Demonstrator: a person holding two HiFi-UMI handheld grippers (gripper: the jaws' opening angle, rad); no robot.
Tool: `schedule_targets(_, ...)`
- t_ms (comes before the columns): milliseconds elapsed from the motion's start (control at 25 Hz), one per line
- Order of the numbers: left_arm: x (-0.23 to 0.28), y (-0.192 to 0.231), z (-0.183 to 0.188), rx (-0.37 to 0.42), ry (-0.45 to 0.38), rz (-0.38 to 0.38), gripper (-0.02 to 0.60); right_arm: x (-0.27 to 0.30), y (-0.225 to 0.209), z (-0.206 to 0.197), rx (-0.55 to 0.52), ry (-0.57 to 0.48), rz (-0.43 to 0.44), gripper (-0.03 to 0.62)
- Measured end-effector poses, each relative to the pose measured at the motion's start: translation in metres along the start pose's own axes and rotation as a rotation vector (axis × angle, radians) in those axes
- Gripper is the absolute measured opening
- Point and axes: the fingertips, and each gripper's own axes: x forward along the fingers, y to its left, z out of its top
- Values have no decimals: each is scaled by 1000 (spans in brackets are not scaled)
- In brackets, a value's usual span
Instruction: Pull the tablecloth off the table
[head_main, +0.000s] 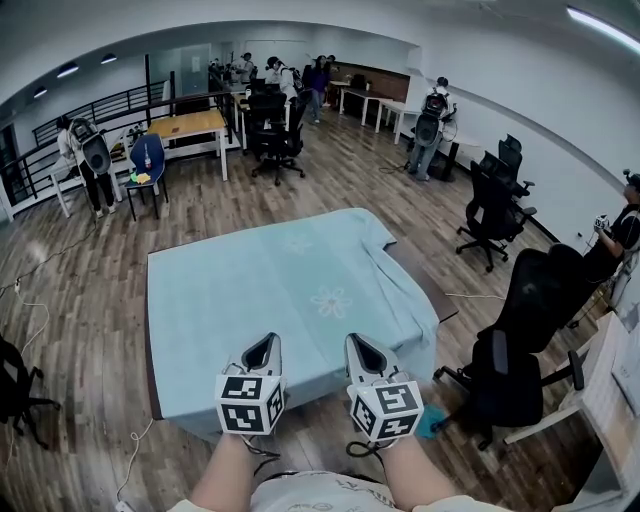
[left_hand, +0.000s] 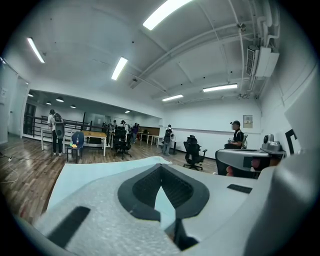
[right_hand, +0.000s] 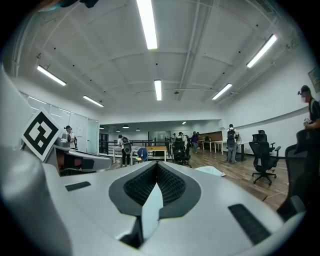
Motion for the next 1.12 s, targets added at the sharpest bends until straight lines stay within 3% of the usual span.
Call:
schedule_targets(440, 36, 51, -19, -42, 67, 57, 11, 65, -1, -19, 18, 51, 46, 14)
schedule_targets(840, 97, 98, -21, -69, 79, 219, 12, 156, -42, -29, 49, 63, 146, 14)
schedule_targets(1120, 161, 124, -25, -131, 97, 331, 12, 232, -89, -37, 7, 110, 228, 14)
